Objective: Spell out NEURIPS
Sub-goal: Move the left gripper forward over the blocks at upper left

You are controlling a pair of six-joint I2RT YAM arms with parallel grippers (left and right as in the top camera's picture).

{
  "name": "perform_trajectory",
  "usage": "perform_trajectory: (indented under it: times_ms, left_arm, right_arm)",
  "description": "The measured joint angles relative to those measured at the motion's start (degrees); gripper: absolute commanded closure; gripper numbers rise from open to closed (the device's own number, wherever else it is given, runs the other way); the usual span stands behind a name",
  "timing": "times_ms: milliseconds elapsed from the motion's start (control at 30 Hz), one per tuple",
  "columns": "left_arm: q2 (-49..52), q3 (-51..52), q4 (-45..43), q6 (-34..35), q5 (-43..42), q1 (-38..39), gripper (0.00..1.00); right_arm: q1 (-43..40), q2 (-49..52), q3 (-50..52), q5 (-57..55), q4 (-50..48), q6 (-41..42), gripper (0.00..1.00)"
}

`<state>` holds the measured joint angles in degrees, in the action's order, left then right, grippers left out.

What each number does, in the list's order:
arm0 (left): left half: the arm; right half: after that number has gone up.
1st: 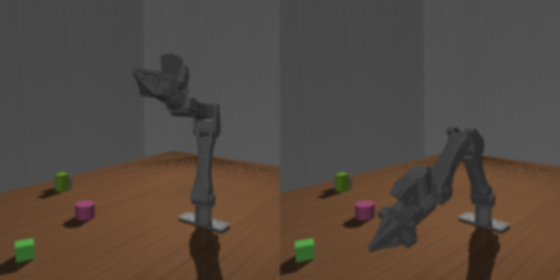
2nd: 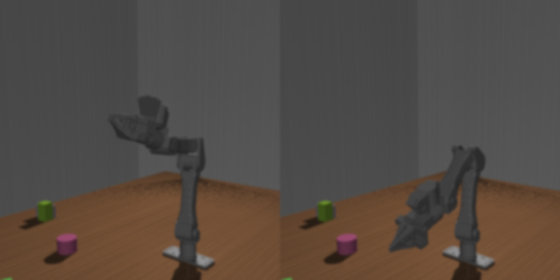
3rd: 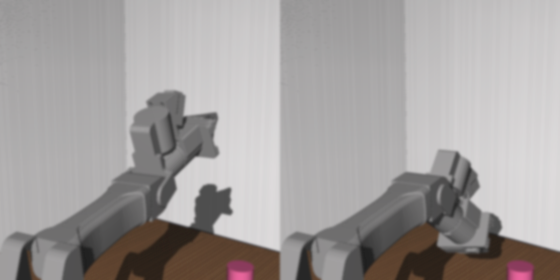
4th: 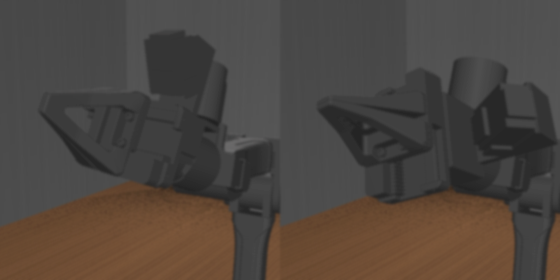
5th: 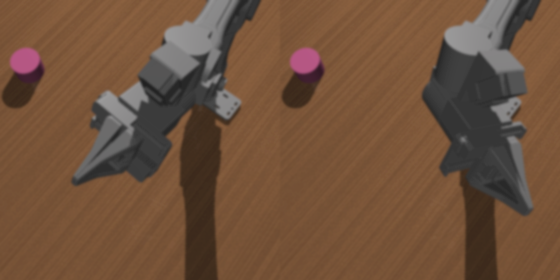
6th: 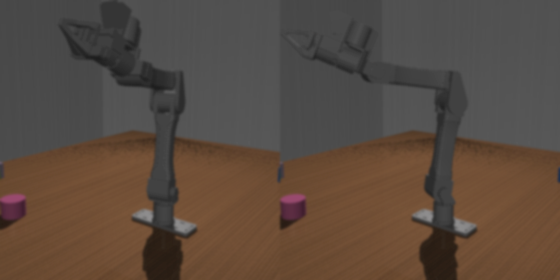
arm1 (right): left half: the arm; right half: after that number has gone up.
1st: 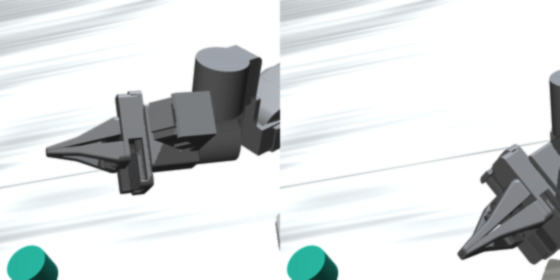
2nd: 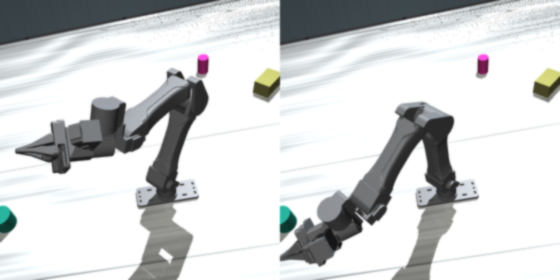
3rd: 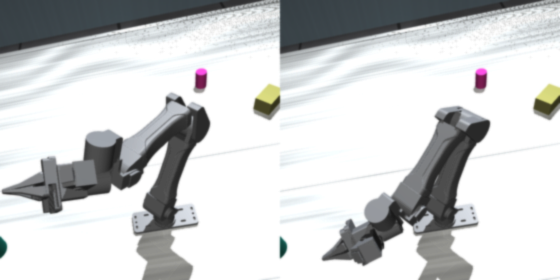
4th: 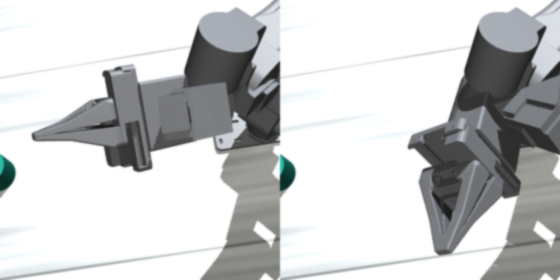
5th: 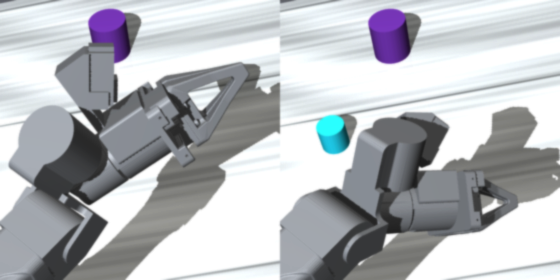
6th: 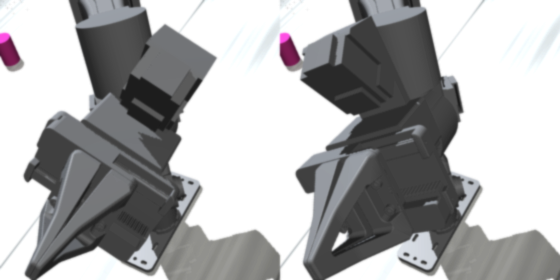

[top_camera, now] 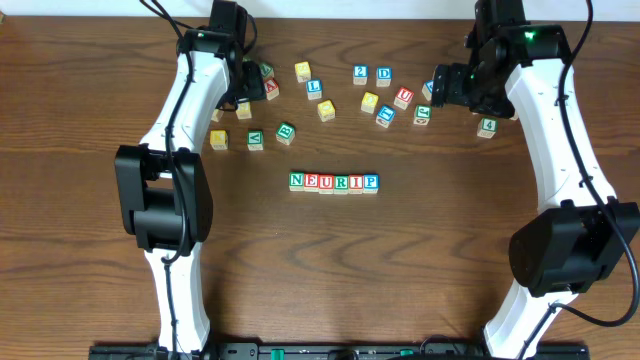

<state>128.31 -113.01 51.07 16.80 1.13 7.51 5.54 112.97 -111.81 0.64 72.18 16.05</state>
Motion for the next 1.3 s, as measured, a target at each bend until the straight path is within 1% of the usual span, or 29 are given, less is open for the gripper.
perform_trajectory:
  times_ms: [200,533,600,667,800,867,967,1100,1300]
  left_arm:
    - [0.9,0.0,-4.3,0.2,1.1,0.0,0.3]
    - [7.9,0.5,-5.0,0.2,1.4,0.0,0.31]
    - [8.2,0.5,-5.0,0.2,1.4,0.0,0.35]
    - [8.2,0.5,-5.1,0.2,1.5,0.0,0.42]
    - [8.2,0.5,-5.4,0.7,1.8,0.0,0.51]
    - [8.2,0.5,-5.9,0.9,1.9,0.0,0.57]
    - [8.2,0.5,-6.1,1.0,1.9,0.0,0.6]
    - [8.2,0.5,-6.1,1.0,1.9,0.0,0.68]
    - [8.2,0.5,-6.1,1.0,1.9,0.0,0.71]
  right_arm:
    - [0.0,0.0,0.0,0.0,0.2,0.0,0.08]
    - [0.0,0.0,0.0,0.0,0.5,0.0,0.07]
    - [0.0,0.0,0.0,0.0,0.5,0.0,0.07]
    - [0.0,0.0,0.0,0.0,0.5,0.0,0.07]
    - [0.0,0.0,0.0,0.0,0.5,0.0,0.07]
    - [0.0,0.0,0.0,0.0,0.5,0.0,0.07]
    - [0.0,0.0,0.0,0.0,0.5,0.0,0.06]
    - [0.0,0.0,0.0,0.0,0.5,0.0,0.05]
    - [0.0,0.0,0.0,0.0,0.4,0.0,0.05]
